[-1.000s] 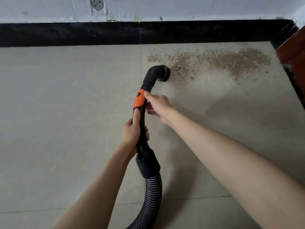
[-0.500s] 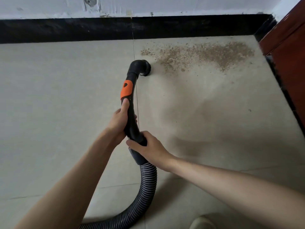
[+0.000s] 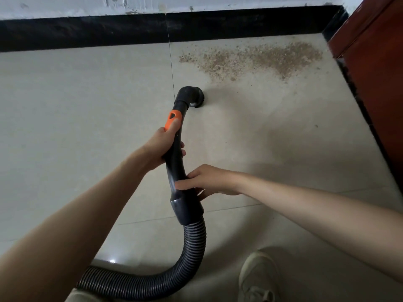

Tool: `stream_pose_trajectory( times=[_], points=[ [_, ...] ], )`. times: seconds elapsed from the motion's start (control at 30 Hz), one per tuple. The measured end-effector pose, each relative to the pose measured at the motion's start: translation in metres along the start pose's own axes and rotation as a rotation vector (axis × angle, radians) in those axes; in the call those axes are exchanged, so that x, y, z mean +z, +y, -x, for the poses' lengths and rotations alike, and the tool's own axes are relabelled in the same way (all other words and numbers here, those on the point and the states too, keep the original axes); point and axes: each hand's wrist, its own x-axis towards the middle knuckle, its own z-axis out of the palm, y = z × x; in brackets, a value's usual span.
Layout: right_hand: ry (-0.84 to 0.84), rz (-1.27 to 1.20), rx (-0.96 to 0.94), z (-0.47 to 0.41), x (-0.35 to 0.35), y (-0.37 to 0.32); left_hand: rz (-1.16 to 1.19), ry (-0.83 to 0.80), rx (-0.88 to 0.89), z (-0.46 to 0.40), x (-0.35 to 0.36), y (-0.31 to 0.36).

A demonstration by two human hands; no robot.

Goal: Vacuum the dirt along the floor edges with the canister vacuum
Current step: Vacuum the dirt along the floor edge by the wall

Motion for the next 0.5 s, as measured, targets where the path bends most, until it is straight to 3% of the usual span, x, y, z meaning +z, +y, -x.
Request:
stream_pose_trajectory(
  times=[0.07,0.13,0.4,0.5],
  points=[
    [-0.090,-0.058,0.044,0.004,-0.009,0.002,-0.032,0.006,0.021,0.007,0.006,-0.005],
    [-0.058,-0.114,0.078,0.006,-0.019,0.005,-0.064,0.012,0.030,0.014,0.014,-0.011],
    [0.512,-0.528,-0.040,-0.003,-0.071,-0.011,-0.241,-0.031,0.053,0.029,0.032,-0.002],
    [0.549,-0.675,-0.058,-0.011,-0.084,-0.034,-0.367,-0.041,0.138,0.029,0.030,0.019]
  ],
)
